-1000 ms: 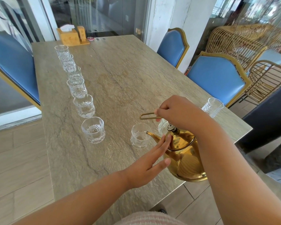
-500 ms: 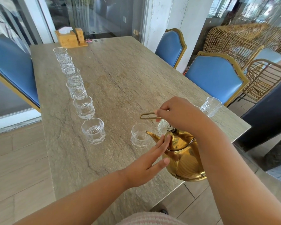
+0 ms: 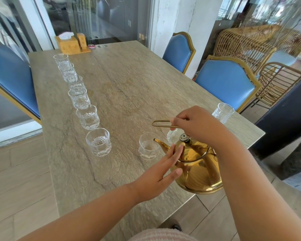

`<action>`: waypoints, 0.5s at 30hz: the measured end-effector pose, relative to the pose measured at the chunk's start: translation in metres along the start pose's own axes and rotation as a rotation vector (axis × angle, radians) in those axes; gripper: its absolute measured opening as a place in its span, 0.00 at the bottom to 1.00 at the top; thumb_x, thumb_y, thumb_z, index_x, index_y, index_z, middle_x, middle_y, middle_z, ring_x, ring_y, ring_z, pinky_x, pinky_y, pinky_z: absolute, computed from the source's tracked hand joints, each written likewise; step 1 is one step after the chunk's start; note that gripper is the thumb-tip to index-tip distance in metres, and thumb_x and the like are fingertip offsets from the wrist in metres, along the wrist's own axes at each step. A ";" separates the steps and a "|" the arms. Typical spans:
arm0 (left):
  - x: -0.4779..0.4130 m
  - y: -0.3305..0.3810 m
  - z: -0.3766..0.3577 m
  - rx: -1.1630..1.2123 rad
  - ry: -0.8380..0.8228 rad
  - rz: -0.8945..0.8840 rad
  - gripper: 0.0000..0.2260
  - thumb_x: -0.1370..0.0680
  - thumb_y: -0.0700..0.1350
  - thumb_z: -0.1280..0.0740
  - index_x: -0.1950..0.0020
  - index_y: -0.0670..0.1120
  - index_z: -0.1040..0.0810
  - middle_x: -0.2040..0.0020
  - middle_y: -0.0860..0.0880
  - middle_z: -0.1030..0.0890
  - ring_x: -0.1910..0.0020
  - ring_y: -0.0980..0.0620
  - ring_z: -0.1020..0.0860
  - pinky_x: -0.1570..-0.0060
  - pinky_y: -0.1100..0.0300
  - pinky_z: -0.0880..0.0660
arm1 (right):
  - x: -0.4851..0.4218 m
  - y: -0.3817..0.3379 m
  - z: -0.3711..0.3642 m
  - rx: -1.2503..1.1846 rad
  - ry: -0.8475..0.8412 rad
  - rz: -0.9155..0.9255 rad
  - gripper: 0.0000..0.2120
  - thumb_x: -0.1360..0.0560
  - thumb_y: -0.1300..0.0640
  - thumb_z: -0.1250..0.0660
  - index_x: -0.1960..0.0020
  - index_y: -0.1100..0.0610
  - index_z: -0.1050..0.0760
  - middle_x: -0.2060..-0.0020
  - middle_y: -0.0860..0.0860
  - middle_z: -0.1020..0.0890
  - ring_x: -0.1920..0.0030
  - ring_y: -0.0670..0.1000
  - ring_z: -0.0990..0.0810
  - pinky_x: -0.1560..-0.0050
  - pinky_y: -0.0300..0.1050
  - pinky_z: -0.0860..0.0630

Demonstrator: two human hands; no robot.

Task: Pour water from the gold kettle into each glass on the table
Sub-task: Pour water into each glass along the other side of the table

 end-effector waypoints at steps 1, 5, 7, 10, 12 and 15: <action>-0.001 -0.002 0.000 -0.008 0.013 0.006 0.25 0.18 0.53 0.46 0.25 0.64 0.55 0.23 0.65 0.56 0.26 0.68 0.60 0.31 0.73 0.53 | 0.003 0.003 0.002 -0.028 0.008 -0.006 0.14 0.23 0.50 0.37 0.59 0.53 0.16 0.76 0.54 0.28 0.73 0.52 0.33 0.69 0.41 0.34; -0.004 -0.006 0.001 -0.081 0.075 0.012 0.24 0.18 0.55 0.47 0.25 0.65 0.53 0.22 0.60 0.55 0.26 0.70 0.58 0.27 0.61 0.51 | 0.012 0.017 0.010 -0.177 0.058 -0.046 0.13 0.23 0.51 0.37 0.59 0.54 0.16 0.82 0.47 0.31 0.81 0.43 0.38 0.75 0.34 0.37; -0.006 -0.006 -0.001 -0.156 0.094 0.013 0.24 0.19 0.57 0.48 0.26 0.67 0.54 0.22 0.59 0.56 0.26 0.68 0.58 0.25 0.55 0.52 | 0.016 0.026 0.013 -0.230 0.069 -0.072 0.13 0.23 0.51 0.37 0.58 0.54 0.16 0.86 0.45 0.33 0.84 0.42 0.38 0.76 0.32 0.39; -0.009 -0.005 -0.008 -0.243 0.085 0.031 0.24 0.19 0.59 0.48 0.27 0.70 0.57 0.22 0.60 0.59 0.24 0.59 0.62 0.24 0.48 0.55 | 0.022 0.040 0.018 -0.336 0.104 -0.114 0.12 0.23 0.51 0.36 0.59 0.53 0.16 0.86 0.44 0.36 0.84 0.43 0.40 0.76 0.34 0.40; -0.013 -0.002 -0.011 -0.246 0.097 0.024 0.25 0.19 0.59 0.47 0.27 0.70 0.57 0.23 0.61 0.60 0.24 0.58 0.62 0.24 0.47 0.53 | 0.025 0.051 0.023 -0.401 0.144 -0.146 0.13 0.24 0.51 0.36 0.60 0.54 0.16 0.85 0.45 0.37 0.83 0.43 0.42 0.78 0.33 0.40; -0.022 0.002 -0.013 -0.247 0.128 0.008 0.25 0.20 0.61 0.47 0.26 0.69 0.55 0.23 0.61 0.59 0.23 0.57 0.60 0.24 0.47 0.50 | 0.030 0.066 0.032 -0.488 0.196 -0.177 0.13 0.26 0.51 0.34 0.61 0.56 0.15 0.84 0.46 0.39 0.82 0.46 0.43 0.77 0.37 0.42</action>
Point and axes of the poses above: each hand's wrist, its own x-axis away from the middle knuckle, its own z-axis out of the back of the hand, y = z × x, the point moved 7 cm from there along -x, towards the middle knuckle
